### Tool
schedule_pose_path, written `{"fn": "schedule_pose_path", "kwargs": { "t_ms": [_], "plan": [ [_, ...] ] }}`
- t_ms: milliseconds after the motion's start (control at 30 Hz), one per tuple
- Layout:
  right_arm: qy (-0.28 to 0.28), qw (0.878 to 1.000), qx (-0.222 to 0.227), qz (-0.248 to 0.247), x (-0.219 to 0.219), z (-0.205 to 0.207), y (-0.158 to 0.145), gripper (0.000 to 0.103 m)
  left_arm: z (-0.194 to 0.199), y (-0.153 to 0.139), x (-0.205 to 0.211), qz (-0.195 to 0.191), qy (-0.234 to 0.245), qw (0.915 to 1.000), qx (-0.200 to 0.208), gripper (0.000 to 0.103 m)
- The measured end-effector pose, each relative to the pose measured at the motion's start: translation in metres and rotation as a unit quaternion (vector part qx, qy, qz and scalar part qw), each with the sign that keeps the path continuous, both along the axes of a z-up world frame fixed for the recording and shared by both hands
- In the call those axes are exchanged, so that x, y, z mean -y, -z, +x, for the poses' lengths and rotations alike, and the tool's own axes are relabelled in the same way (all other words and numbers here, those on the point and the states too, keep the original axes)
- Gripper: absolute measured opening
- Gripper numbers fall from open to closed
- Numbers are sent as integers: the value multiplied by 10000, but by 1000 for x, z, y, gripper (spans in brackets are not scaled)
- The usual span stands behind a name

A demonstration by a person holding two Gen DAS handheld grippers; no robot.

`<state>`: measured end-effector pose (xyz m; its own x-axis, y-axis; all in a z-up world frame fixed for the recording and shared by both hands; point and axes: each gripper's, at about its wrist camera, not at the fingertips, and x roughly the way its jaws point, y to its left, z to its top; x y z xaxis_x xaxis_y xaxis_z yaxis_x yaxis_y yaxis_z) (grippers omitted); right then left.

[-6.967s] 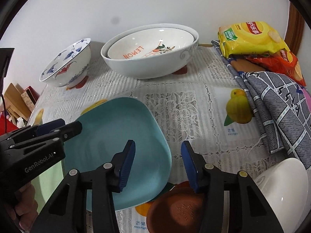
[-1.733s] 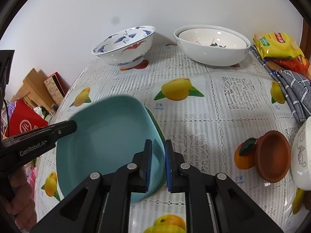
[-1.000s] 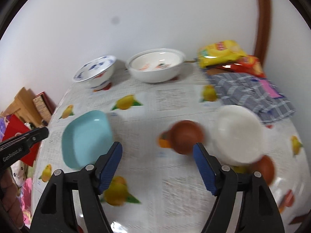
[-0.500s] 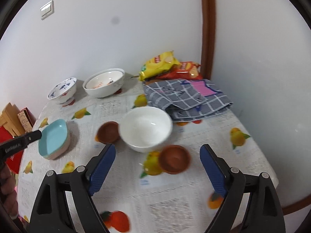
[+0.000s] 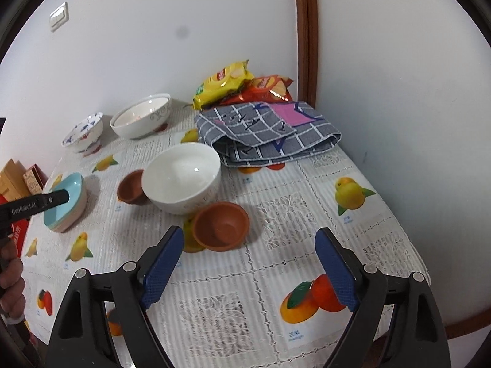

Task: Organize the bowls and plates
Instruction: 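Move both grippers back and over toward the brown clay dishes, then grasp one brown clay dish with each gripper by its rim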

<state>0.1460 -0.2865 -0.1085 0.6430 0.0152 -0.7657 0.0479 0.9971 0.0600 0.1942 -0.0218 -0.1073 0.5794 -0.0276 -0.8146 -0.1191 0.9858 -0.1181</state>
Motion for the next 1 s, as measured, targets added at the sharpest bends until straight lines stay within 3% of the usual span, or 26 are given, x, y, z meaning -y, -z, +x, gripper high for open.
{"fn": "schedule_pose_path", "kwargs": {
  "t_ms": [500,1000],
  "plan": [
    [-64,9979,-534,351,8,43,62,62,42,46,12,79,32,9992,-403,27],
    [3,9953,-778,569,10,74,99,50,94,79,21,-44,144,9978,-649,27]
  ]
}}
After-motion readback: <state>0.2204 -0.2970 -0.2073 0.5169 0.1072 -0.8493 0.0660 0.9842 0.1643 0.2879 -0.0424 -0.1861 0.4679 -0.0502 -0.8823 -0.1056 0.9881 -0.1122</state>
